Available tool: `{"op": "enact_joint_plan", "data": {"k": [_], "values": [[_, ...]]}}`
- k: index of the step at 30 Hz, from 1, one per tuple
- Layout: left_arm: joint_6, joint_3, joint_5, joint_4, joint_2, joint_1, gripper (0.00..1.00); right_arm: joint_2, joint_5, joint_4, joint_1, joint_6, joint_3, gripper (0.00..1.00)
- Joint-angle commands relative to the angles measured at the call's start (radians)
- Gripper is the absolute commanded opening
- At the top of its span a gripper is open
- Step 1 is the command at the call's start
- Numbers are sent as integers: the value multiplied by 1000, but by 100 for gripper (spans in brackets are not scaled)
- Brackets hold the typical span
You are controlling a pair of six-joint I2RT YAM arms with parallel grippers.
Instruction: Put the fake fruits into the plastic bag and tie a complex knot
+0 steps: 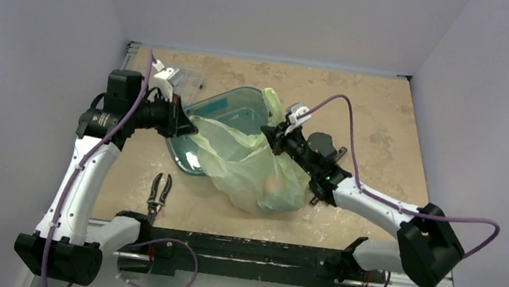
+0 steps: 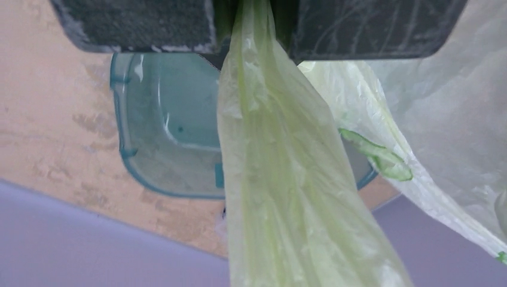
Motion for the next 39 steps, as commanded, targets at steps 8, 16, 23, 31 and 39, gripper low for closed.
{"op": "enact_joint_plan", "data": {"k": [8,16,23,31,39], "values": [[338,212,122,182,29,24,0,272,-121,207,-137,-63,355,0],[812,196,257,-228,-9,-354,0,313,-79,-44,-131,-229,208,0],[817,151,116,-163,1,-625,0,341,-90,-91,-156,-286,168,0],[250,237,2,71,105,-457,0,138,-331,-334,-268,-145,382,73],[4,183,-5,192,104,-432,0,-191,-545,-547,-311,-231,368,95]]}}
